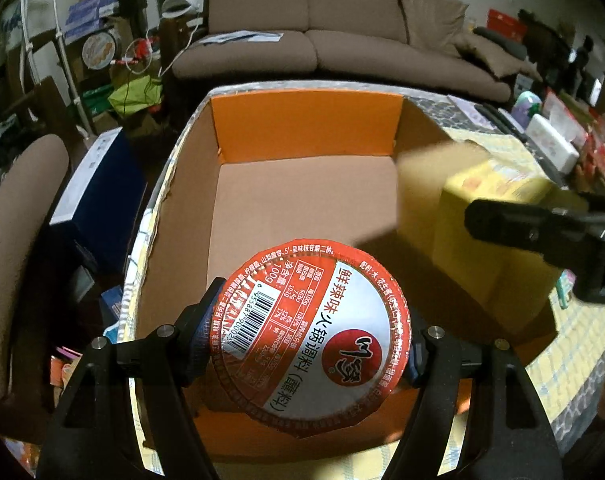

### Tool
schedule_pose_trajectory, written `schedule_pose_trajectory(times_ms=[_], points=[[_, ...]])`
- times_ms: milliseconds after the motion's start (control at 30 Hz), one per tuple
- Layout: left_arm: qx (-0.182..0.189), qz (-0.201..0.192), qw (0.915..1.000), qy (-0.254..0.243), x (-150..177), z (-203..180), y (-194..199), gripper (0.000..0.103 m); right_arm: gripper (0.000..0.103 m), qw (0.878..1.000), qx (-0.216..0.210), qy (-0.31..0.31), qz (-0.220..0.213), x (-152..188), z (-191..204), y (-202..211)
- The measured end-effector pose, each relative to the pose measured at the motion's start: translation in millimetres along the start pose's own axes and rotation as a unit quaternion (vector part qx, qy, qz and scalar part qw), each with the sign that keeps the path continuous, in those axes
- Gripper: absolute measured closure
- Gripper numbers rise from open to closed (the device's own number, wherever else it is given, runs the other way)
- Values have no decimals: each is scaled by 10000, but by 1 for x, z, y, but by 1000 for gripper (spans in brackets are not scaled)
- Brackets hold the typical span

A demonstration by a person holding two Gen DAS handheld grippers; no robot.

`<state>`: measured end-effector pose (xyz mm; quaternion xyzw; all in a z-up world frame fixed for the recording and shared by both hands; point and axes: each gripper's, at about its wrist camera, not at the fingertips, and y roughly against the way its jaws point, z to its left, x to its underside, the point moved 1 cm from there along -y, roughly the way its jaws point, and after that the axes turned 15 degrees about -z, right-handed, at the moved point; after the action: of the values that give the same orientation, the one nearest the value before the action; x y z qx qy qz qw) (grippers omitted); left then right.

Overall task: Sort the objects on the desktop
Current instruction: 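Lift and carry the noodle cup and sponge with both tools over the orange box, then lower and release the sponge with right tool while left tool releases the noodle cup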

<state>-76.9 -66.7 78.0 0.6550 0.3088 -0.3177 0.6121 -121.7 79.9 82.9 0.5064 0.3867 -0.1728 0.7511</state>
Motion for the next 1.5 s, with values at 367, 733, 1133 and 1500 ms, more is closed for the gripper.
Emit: schedule_pose_trajectory(times_ms=[367,733,1133,1500], points=[[81,17,9999,147,2,14,-7,34,20,9974,405,472,363,20,23,-36],[57,118,9999,-21,0,10,-15,34,18,9972,329,14,666,25,21,-48],[48,197,9997,-131,-1,9,-18,34,15,9993,171,-236,219,2,-7,-1],[-147,152,9943,-1047,3,-29,-16,33,15,9993,335,25,144,1,-10,8]])
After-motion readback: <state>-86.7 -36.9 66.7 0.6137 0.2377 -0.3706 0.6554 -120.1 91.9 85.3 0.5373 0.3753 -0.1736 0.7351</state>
